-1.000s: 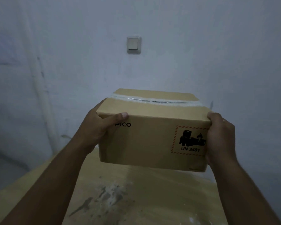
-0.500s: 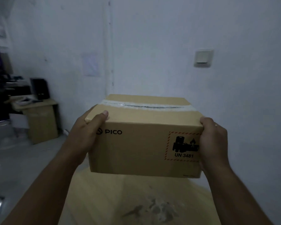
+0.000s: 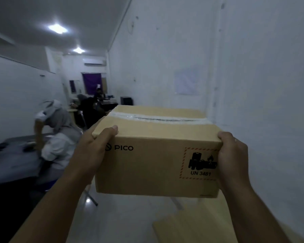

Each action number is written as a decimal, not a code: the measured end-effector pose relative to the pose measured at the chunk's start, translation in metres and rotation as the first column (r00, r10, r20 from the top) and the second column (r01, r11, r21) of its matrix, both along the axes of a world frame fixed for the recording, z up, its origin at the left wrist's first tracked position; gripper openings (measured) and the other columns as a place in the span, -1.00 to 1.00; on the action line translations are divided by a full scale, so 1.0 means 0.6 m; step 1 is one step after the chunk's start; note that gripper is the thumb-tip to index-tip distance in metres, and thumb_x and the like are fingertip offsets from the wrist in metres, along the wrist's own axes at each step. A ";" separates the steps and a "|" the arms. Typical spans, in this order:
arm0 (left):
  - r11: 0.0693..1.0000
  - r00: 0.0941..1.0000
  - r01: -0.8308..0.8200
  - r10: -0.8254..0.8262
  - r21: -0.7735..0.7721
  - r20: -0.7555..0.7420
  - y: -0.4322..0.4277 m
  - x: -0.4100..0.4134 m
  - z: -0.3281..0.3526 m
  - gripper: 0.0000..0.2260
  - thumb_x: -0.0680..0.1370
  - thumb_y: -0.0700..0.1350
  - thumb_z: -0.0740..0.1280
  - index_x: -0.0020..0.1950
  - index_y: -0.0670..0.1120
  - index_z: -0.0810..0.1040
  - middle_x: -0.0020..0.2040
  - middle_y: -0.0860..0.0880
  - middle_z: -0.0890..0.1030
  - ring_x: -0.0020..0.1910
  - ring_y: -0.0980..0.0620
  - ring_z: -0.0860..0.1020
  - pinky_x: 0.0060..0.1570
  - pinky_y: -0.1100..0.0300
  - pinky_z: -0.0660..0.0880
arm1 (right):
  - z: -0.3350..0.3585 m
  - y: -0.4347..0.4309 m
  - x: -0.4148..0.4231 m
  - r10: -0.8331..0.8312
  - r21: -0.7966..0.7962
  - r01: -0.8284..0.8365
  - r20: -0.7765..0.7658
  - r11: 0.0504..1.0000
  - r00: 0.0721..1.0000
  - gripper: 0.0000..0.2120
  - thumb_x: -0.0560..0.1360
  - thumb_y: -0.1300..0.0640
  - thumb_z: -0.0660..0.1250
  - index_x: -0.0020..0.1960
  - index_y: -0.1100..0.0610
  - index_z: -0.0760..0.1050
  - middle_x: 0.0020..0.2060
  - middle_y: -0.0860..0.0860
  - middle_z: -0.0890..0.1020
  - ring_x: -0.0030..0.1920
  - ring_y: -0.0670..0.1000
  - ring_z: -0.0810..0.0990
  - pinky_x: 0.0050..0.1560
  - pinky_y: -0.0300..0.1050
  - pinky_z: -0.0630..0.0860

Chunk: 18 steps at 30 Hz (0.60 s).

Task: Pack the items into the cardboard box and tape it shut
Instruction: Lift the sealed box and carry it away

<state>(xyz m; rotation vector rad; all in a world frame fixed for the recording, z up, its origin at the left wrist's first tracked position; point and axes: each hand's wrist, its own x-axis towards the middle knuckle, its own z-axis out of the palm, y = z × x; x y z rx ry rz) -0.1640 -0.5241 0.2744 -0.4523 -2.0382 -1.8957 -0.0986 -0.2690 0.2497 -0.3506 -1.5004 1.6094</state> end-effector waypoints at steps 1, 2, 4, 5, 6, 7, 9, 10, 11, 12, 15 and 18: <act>1.000 1.000 -0.031 0.031 0.006 0.002 -0.020 -0.022 0.003 -0.91 0.57 0.00 0.29 -0.02 0.19 0.56 -0.14 0.07 0.62 -0.18 0.20 0.56 -0.22 0.13 0.37 | 0.003 -0.017 -0.031 0.016 0.005 -0.016 0.002 1.000 1.000 -0.67 0.50 0.04 0.18 -0.37 0.05 0.16 -0.52 -0.07 0.28 -0.43 0.01 0.30 -0.34 -0.04 0.21; 0.998 0.998 -0.063 0.063 0.020 -0.002 -0.045 -0.046 0.005 -0.90 0.57 0.00 0.29 0.01 0.19 0.56 -0.12 0.08 0.62 -0.13 0.15 0.54 -0.20 0.12 0.38 | 0.007 -0.040 -0.068 0.046 0.005 -0.046 -0.002 0.999 0.999 -0.67 0.50 0.04 0.18 -0.38 0.04 0.16 -0.51 -0.06 0.29 -0.42 0.01 0.31 -0.33 -0.04 0.22; 0.993 0.994 -0.108 0.107 0.049 0.007 -0.076 -0.084 0.002 -0.89 0.57 0.00 0.29 0.06 0.16 0.56 -0.10 0.08 0.60 -0.09 0.11 0.52 -0.17 0.11 0.38 | 0.014 -0.068 -0.117 0.086 0.023 -0.086 0.005 0.996 0.996 -0.66 0.49 0.03 0.18 -0.40 0.03 0.17 -0.50 -0.05 0.30 -0.40 0.02 0.33 -0.32 -0.02 0.24; 0.988 0.989 -0.145 0.144 0.060 0.013 -0.094 -0.107 0.001 -0.89 0.56 0.00 0.30 0.06 0.14 0.56 -0.08 0.08 0.58 -0.08 0.11 0.50 -0.17 0.11 0.38 | 0.018 -0.084 -0.150 0.106 0.037 -0.107 0.011 0.994 0.994 -0.66 0.50 0.03 0.18 -0.41 0.03 0.17 -0.50 -0.04 0.30 -0.40 0.02 0.33 -0.31 -0.02 0.25; 0.983 0.985 -0.173 0.172 0.068 0.020 -0.108 -0.126 -0.003 -0.89 0.56 0.01 0.30 0.06 0.13 0.56 -0.07 0.09 0.57 -0.07 0.11 0.49 -0.17 0.11 0.38 | 0.020 -0.095 -0.175 0.119 0.048 -0.119 0.018 0.992 0.993 -0.65 0.50 0.04 0.17 -0.42 0.04 0.17 -0.50 -0.04 0.31 -0.40 0.02 0.34 -0.32 -0.03 0.25; 0.977 0.980 -0.198 0.196 0.083 0.031 -0.121 -0.146 -0.005 -0.89 0.56 0.01 0.31 0.06 0.13 0.57 -0.06 0.09 0.57 -0.06 0.11 0.49 -0.17 0.12 0.37 | 0.022 -0.108 -0.205 0.133 0.060 -0.134 0.019 0.989 0.991 -0.63 0.51 0.04 0.17 -0.43 0.04 0.17 -0.51 -0.05 0.31 -0.41 0.02 0.34 -0.33 -0.05 0.25; 0.966 0.972 -0.234 0.231 0.106 0.039 -0.138 -0.172 -0.009 -0.89 0.55 0.01 0.32 0.05 0.13 0.58 -0.05 0.11 0.58 -0.06 0.12 0.49 -0.18 0.13 0.37 | 0.024 -0.122 -0.246 0.148 0.069 -0.149 0.012 0.986 0.989 -0.61 0.52 0.05 0.17 -0.45 0.03 0.18 -0.52 -0.06 0.33 -0.43 0.00 0.35 -0.36 -0.08 0.25; 0.961 0.966 -0.257 0.255 0.102 0.030 -0.147 -0.189 -0.012 -0.85 0.53 0.03 0.33 0.08 0.13 0.58 -0.03 0.12 0.58 -0.05 0.12 0.50 -0.17 0.12 0.37 | 0.024 -0.129 -0.270 0.164 0.077 -0.164 0.012 0.983 0.986 -0.61 0.52 0.05 0.17 -0.45 0.03 0.18 -0.52 -0.05 0.33 -0.43 0.00 0.35 -0.36 -0.08 0.25; 0.955 0.960 -0.281 0.279 0.096 0.030 -0.151 -0.200 -0.012 -0.78 0.50 0.07 0.35 0.13 0.13 0.58 -0.02 0.12 0.59 -0.03 0.10 0.51 -0.14 0.11 0.38 | 0.023 -0.134 -0.290 0.175 0.077 -0.175 0.014 0.981 0.985 -0.62 0.52 0.05 0.17 -0.45 0.04 0.18 -0.51 -0.04 0.34 -0.43 0.01 0.36 -0.36 -0.08 0.25; 0.950 0.954 -0.299 0.298 0.088 0.024 -0.159 -0.218 -0.015 -0.71 0.47 0.10 0.36 0.18 0.13 0.58 0.00 0.12 0.60 0.00 0.08 0.52 -0.11 0.09 0.39 | 0.023 -0.140 -0.315 0.192 0.073 -0.193 0.015 0.979 0.981 -0.62 0.52 0.05 0.17 -0.44 0.04 0.19 -0.51 -0.03 0.34 -0.42 0.01 0.36 -0.36 -0.07 0.25; 0.942 0.944 -0.329 0.328 0.070 0.023 -0.170 -0.266 -0.018 -0.61 0.42 0.17 0.34 0.23 0.16 0.56 0.05 0.05 0.63 0.06 0.00 0.55 -0.05 0.03 0.44 | 0.021 -0.151 -0.383 0.232 0.064 -0.233 0.012 0.970 0.973 -0.63 0.52 0.05 0.17 -0.44 0.04 0.19 -0.50 -0.05 0.33 -0.41 0.02 0.35 -0.36 -0.09 0.24; 0.935 0.937 -0.349 0.350 0.068 -0.004 -0.175 -0.314 -0.019 -0.58 0.39 0.19 0.30 0.23 0.19 0.57 0.02 0.02 0.66 0.06 -0.03 0.58 -0.02 0.00 0.46 | 0.026 -0.157 -0.448 0.279 0.073 -0.278 0.001 0.958 0.960 -0.65 0.53 0.06 0.17 -0.41 0.06 0.21 -0.50 -0.05 0.34 -0.42 0.00 0.35 -0.37 -0.12 0.24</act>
